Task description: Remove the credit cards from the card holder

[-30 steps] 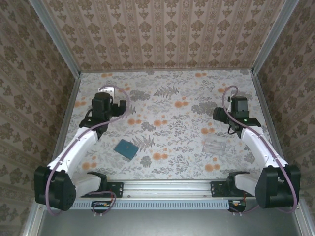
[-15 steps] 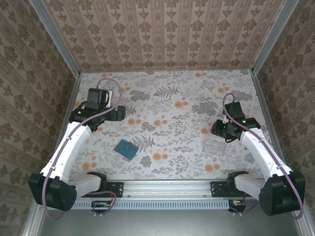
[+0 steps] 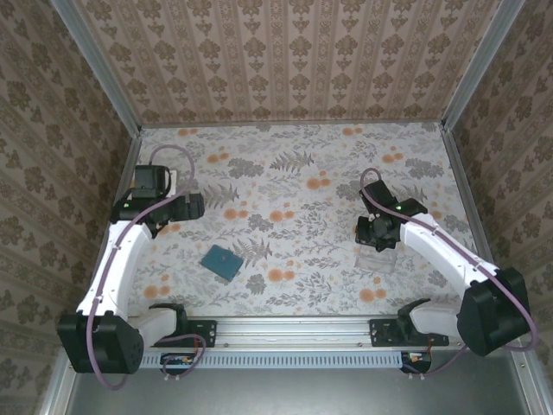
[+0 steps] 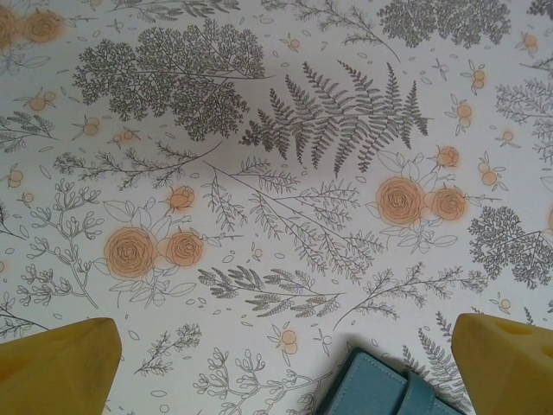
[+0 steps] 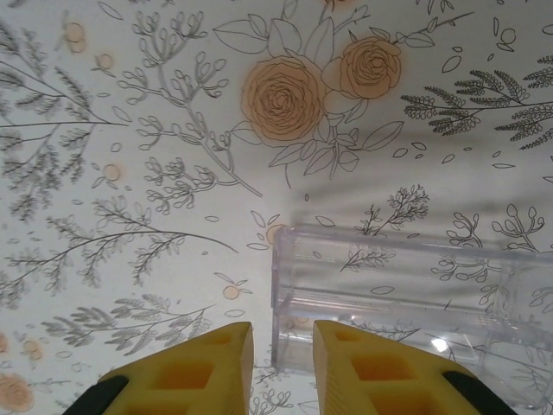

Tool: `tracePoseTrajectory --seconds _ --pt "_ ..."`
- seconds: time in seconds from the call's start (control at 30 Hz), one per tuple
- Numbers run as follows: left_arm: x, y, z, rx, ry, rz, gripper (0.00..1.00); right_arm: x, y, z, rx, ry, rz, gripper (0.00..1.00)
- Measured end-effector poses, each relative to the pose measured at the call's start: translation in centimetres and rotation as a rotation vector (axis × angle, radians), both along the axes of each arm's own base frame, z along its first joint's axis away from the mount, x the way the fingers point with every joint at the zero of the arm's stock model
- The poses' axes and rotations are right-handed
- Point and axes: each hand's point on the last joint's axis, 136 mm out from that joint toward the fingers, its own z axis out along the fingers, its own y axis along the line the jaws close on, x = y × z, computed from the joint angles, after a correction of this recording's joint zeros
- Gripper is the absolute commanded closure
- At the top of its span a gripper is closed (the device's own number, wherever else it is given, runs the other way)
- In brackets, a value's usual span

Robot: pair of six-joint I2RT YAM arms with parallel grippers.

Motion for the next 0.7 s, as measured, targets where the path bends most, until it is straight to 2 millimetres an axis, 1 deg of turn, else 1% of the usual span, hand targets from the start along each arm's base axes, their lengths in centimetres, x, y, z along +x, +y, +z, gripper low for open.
tracePoseTrajectory --seconds 0.2,0.43,0.7 --pt "0.0 -0.2 0.1 -0.013 -0.007 -0.005 0.00 0.3 -0.1 -1.2 -0.040 0.035 -0.003 0.77" --pt "-0.1 -0.1 0.0 -0.013 -0.007 -0.005 0.00 0.9 0.3 -1.9 -0.050 0.049 0.001 0.78" --pt "-0.2 -0.1 0.2 -0.013 -0.015 -0.005 0.00 1.4 0.7 -2.9 -0.060 0.066 0.009 0.82"
